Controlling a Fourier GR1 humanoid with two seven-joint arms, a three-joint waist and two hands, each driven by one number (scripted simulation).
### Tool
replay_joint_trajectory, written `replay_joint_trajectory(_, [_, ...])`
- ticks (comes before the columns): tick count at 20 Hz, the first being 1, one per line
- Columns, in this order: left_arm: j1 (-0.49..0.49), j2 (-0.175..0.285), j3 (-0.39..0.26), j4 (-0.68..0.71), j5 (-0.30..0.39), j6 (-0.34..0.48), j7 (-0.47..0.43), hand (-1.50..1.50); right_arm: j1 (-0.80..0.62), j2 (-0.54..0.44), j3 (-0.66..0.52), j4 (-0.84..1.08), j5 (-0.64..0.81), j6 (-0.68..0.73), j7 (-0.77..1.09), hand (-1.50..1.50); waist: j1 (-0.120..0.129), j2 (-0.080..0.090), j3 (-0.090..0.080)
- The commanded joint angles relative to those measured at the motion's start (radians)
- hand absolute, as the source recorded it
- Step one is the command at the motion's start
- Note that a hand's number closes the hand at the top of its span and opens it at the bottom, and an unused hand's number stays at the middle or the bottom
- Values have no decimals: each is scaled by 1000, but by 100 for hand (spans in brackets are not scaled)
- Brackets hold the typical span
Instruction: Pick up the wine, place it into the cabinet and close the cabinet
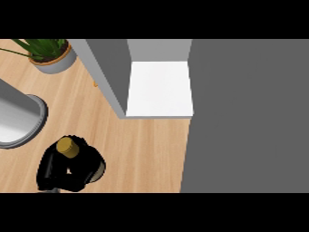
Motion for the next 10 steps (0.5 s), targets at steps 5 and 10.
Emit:
replay_joint_trajectory(5, [-25,54,57,-34,-12,-10,-44,150,49,24,19,-68,-62,19,-5,-150,4,1,0])
replay_joint_trajectory(10, [72,-8,16,-215,-43,60,-76,150,-2,30,26,-108,-43,-27,67,-150,9,-1,-1])
